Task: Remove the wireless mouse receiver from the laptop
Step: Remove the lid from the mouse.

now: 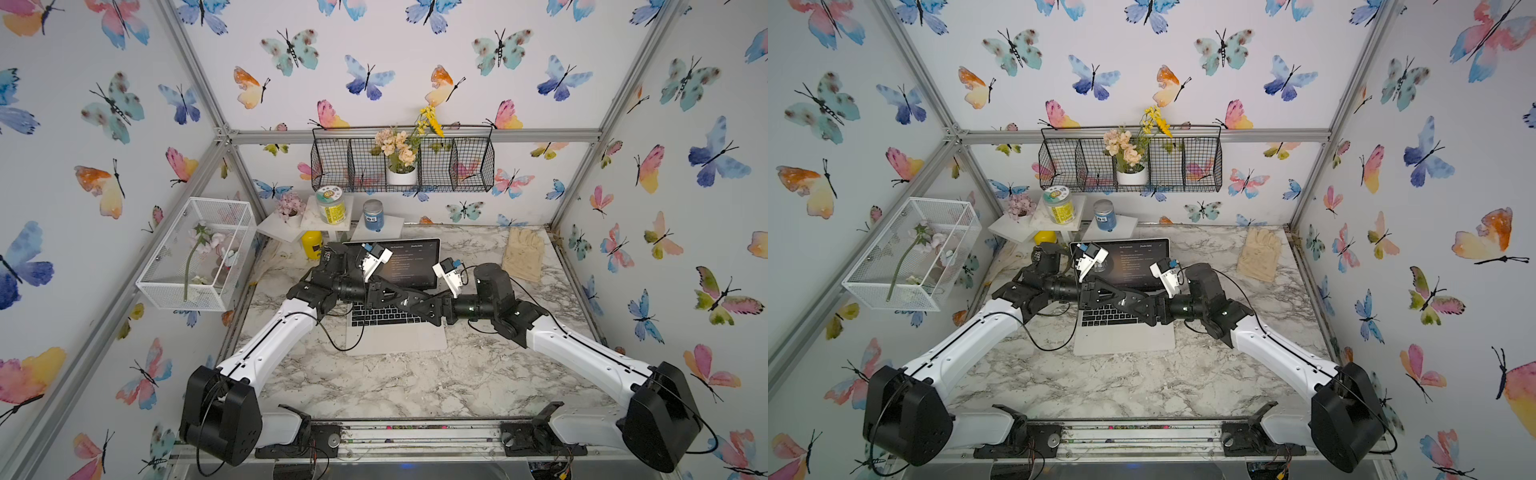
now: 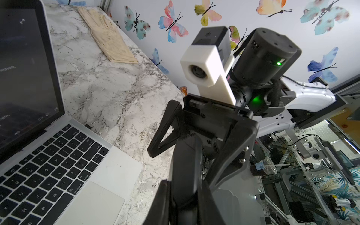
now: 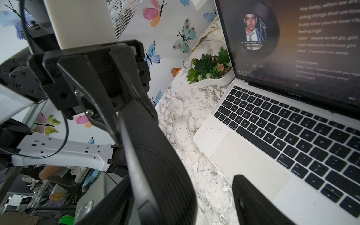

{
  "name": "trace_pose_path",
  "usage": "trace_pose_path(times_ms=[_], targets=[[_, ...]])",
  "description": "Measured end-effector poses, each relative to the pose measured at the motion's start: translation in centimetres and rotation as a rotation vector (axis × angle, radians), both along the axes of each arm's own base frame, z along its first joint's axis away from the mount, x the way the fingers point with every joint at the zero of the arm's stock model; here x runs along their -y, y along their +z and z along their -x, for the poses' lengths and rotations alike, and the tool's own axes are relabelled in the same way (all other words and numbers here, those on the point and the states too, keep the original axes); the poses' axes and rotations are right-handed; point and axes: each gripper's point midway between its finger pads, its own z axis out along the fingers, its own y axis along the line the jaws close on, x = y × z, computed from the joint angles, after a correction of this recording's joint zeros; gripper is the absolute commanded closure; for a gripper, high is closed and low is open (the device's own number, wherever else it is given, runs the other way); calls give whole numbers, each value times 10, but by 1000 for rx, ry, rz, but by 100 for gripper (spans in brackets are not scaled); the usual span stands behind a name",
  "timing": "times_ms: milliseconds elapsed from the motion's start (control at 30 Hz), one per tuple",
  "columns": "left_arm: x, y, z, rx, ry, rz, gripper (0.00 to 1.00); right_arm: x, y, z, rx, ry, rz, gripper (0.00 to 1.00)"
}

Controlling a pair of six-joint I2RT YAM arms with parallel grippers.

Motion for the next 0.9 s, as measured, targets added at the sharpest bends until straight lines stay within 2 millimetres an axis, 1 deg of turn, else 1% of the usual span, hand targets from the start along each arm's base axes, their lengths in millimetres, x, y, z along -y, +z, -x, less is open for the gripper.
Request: trace_pose_path(times_ms=[133, 367, 433, 467, 500, 567, 633, 767, 900], targets=[[0, -1, 0, -14, 3, -1, 100, -1, 5, -2, 4, -10, -25, 24], [1, -5, -1, -34, 3, -5, 100, -3, 9, -4, 7, -16, -43, 34], [1, -6, -2, -42, 4, -7, 100, -3, 10, -5, 7, -18, -47, 42], [0, -7, -3, -48, 7, -7, 100, -3, 11, -5, 8, -19, -49, 43], [0, -8, -5, -54, 11, -8, 100, -4, 11, -5, 8, -19, -50, 43], [-1, -8, -7, -71, 18, -2, 100, -4, 11, -6, 5, -21, -53, 35], [-3, -7, -11, -89, 24, 9, 100, -4, 11, -6, 5, -20, -54, 32], [-10, -10, -21, -130, 54, 17, 100, -5, 10, -6, 1, -20, -53, 32], [-15, -10, -26, -152, 77, 21, 100, -4, 7, -6, -4, -21, -50, 40]])
